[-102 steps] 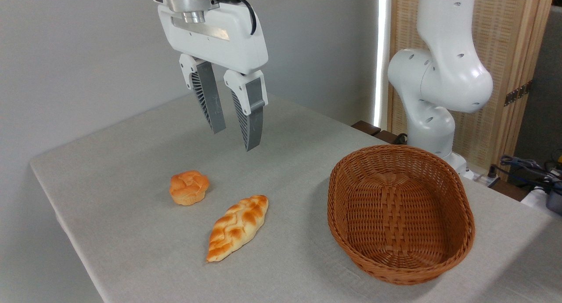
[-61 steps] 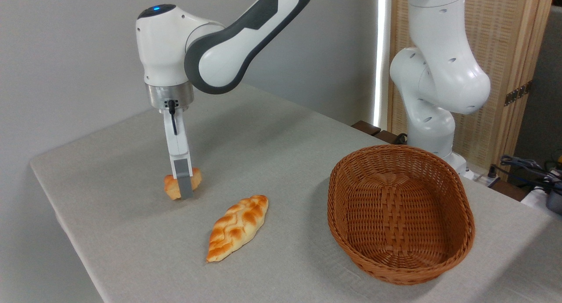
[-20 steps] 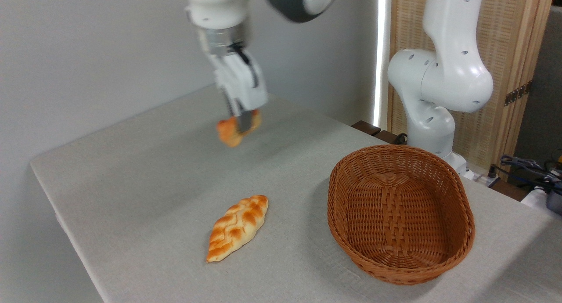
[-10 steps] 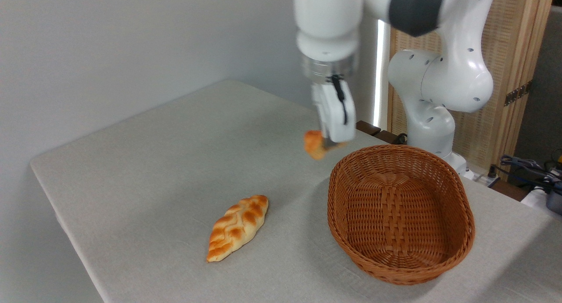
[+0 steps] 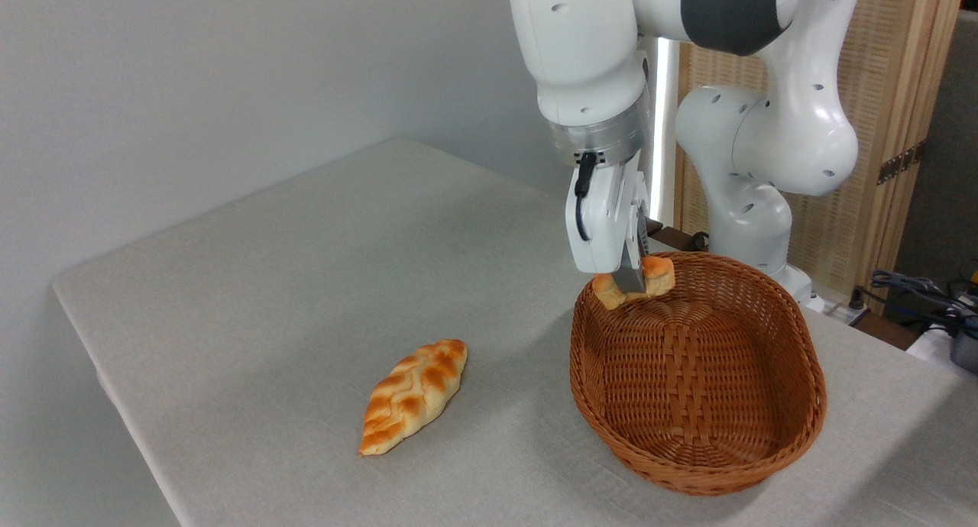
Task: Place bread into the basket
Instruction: 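Lower the bun into the basket and open the gripper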
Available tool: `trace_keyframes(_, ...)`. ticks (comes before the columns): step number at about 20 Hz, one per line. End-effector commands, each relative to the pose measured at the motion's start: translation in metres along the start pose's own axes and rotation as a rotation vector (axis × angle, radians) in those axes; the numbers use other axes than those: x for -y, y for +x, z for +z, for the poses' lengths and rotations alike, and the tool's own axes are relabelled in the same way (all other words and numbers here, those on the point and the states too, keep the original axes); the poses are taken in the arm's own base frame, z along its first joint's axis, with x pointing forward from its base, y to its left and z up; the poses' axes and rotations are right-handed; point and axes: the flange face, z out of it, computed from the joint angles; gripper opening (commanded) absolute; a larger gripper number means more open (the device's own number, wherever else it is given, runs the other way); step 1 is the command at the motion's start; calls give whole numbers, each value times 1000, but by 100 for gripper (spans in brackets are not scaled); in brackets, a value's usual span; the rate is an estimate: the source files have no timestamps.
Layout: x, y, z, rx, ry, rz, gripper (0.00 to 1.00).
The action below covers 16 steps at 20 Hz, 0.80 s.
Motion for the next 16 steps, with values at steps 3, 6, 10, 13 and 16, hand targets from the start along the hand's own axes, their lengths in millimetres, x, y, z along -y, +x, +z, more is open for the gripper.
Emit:
trace_keyframes(3, 3, -2, 11, 3, -71, 143, 15)
trace_keyframes(6, 5, -5, 19, -16, -103, 188, 28)
trace_keyframes(10, 9, -4, 32, -27, -134, 193, 60)
trace_keyframes(13, 10, -2, 40, -33, -152, 189, 76)
trace_keyframes(16, 10, -2, 53, -44, -181, 186, 100)
